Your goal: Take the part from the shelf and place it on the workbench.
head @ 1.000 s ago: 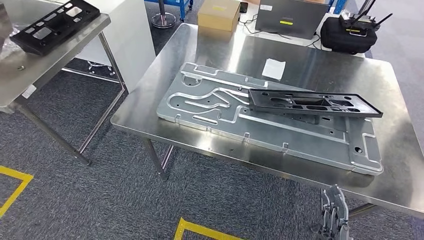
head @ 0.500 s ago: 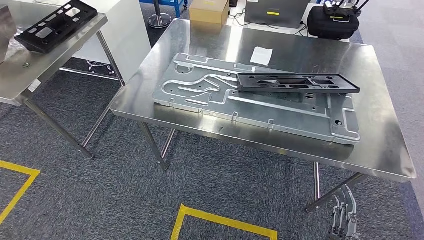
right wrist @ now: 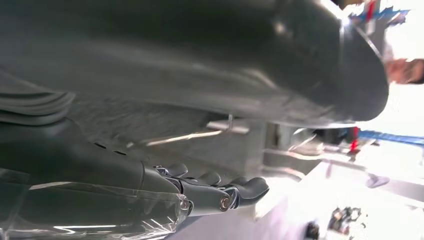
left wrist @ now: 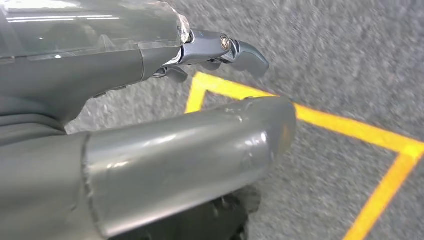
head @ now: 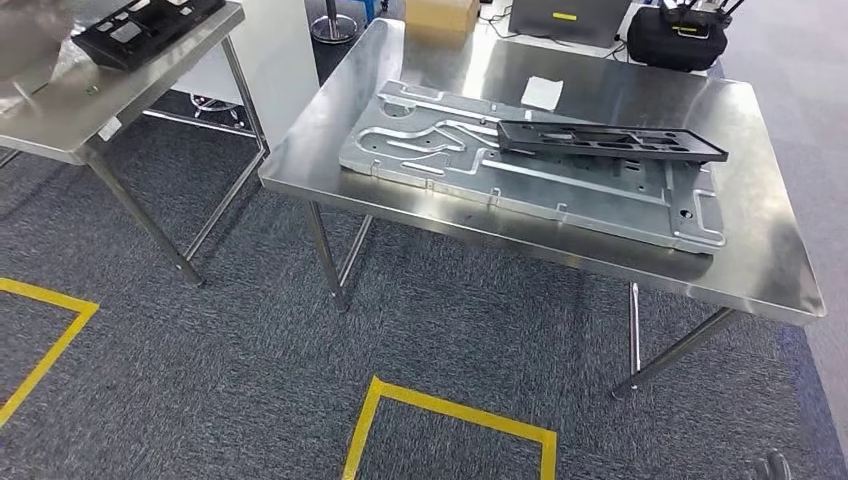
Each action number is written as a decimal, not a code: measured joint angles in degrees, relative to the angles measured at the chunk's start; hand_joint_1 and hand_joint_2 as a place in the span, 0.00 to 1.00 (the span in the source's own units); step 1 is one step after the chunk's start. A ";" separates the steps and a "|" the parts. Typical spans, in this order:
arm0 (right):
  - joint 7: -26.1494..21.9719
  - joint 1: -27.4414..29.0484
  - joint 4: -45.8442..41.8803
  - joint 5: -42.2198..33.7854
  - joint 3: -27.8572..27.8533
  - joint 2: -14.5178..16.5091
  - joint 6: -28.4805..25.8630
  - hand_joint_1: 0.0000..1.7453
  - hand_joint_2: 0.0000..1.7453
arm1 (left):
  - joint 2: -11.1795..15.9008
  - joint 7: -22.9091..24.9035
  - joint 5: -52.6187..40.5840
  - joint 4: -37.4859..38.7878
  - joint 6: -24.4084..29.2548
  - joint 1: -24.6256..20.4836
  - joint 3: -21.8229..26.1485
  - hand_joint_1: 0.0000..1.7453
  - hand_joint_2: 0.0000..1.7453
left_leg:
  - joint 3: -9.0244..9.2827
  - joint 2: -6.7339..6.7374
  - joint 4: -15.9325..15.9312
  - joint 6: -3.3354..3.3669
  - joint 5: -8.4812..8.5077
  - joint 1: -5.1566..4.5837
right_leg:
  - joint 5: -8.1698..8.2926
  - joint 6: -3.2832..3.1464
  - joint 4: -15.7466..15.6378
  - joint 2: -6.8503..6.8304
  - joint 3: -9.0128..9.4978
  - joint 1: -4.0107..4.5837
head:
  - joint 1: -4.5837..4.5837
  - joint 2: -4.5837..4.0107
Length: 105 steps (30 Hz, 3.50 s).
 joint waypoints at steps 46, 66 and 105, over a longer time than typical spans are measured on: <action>15.05 -29.76 87.94 63.76 -39.65 -10.07 0.41 0.00 0.00 | 6.54 -5.10 -11.43 -0.04 6.54 -0.50 -5.31 0.00 0.00 | -8.32 -1.61 10.52 -3.41 -3.41 0.40 | 4.15 -3.10 -11.20 0.22 9.63 -0.05 | -0.18 0.00; 11.90 -32.56 88.87 59.96 -44.33 -10.37 2.85 0.00 0.00 | -0.35 -6.79 11.32 -4.70 10.21 -5.36 -2.81 0.00 0.00 | -3.29 -2.11 0.20 -0.04 2.21 0.02 | -0.50 -0.17 1.35 0.38 3.61 -0.19 | 0.27 0.00; 17.17 -32.72 90.34 69.02 -41.42 -11.20 -2.17 0.00 0.00 | 5.43 -1.18 4.04 -1.43 4.40 -1.39 -11.18 0.00 0.00 | -5.15 -3.28 3.15 -2.67 0.53 -0.14 | 4.32 -2.94 -10.31 0.90 8.52 -0.06 | -0.07 0.00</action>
